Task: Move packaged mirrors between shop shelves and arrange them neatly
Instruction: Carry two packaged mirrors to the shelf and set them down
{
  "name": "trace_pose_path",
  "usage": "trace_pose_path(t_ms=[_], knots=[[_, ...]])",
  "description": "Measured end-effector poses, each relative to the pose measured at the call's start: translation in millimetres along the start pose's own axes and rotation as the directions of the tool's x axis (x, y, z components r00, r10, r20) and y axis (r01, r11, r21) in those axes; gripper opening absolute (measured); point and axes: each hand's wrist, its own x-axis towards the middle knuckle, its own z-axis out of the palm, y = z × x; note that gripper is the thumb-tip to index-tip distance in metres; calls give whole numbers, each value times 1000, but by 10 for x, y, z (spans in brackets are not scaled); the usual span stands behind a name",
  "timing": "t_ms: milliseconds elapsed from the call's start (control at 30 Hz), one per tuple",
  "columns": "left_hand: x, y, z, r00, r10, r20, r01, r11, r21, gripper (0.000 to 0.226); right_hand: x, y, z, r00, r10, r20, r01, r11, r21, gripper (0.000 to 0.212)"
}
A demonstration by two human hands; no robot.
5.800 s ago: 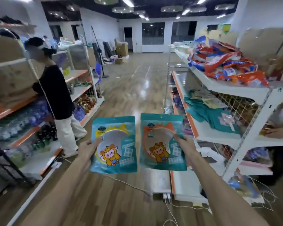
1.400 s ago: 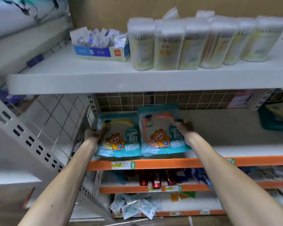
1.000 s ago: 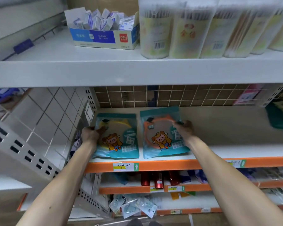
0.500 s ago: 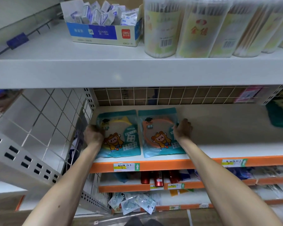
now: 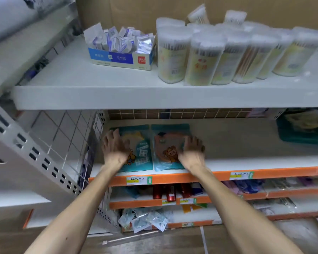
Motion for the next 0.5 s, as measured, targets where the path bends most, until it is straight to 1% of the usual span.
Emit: trace_pose_path(t_ms=[67, 133, 200, 267, 367, 433, 500], knots=[[-151, 137, -115, 979, 194, 69, -195, 981, 12, 60, -106, -109, -227, 990, -101, 103, 102, 995, -5, 50], [-289, 283, -248, 944, 322, 69, -327, 943, 70, 67, -155, -214, -483, 973, -176, 151, 179, 984, -5, 60], [-435, 444, -405, 929, 360, 86, -369, 920, 130, 72, -210, -277, -710, 962, -241, 130, 246, 969, -30, 62], [-591, 572, -546, 924, 370, 94, -382, 905, 188, 74, -300, -282, -887, 946, -317, 62, 323, 939, -116, 60], [-909, 719, -711, 896, 434, 89, -439, 842, 315, 71, -574, -189, -1085, 929, -369, 41, 370, 913, -172, 64], [-1191, 770, -765, 870, 483, 100, -484, 797, 360, 70, -835, -58, -1144, 916, -401, 19, 397, 896, -200, 69], [-1474, 794, -775, 840, 522, 150, -536, 754, 380, 74, -1114, 110, -1177, 905, -426, 5, 415, 878, -239, 75]])
